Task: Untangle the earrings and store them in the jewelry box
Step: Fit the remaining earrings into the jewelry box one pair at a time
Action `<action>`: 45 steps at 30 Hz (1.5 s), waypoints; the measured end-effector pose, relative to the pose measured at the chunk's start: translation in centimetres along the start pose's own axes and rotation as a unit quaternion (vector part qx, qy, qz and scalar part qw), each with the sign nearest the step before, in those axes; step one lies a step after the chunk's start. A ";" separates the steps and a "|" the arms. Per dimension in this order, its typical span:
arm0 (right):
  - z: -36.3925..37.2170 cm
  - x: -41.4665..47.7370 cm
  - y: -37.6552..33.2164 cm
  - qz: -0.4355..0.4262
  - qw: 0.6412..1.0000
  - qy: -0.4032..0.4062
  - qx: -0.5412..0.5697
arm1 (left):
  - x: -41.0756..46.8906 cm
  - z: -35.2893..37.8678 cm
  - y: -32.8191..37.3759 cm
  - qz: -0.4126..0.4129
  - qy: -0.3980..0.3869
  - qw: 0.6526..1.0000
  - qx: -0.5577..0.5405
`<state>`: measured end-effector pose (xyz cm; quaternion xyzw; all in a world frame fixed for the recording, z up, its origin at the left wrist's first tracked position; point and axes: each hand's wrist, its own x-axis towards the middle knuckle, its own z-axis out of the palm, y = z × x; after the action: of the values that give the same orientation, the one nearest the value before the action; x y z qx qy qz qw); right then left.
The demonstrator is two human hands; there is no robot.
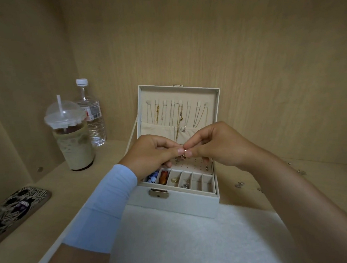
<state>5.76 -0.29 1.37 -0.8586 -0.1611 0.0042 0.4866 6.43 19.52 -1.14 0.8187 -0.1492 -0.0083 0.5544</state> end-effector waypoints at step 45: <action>-8.2 -5.4 9.8 0.106 0.938 -0.051 -0.326 | 4.1 13.0 5.4 0.136 -0.136 0.878 0.438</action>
<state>4.63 -13.27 -3.29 -0.9810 -0.0860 0.0469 0.1674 6.70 4.85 -0.58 0.9402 -0.3218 0.0223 0.1093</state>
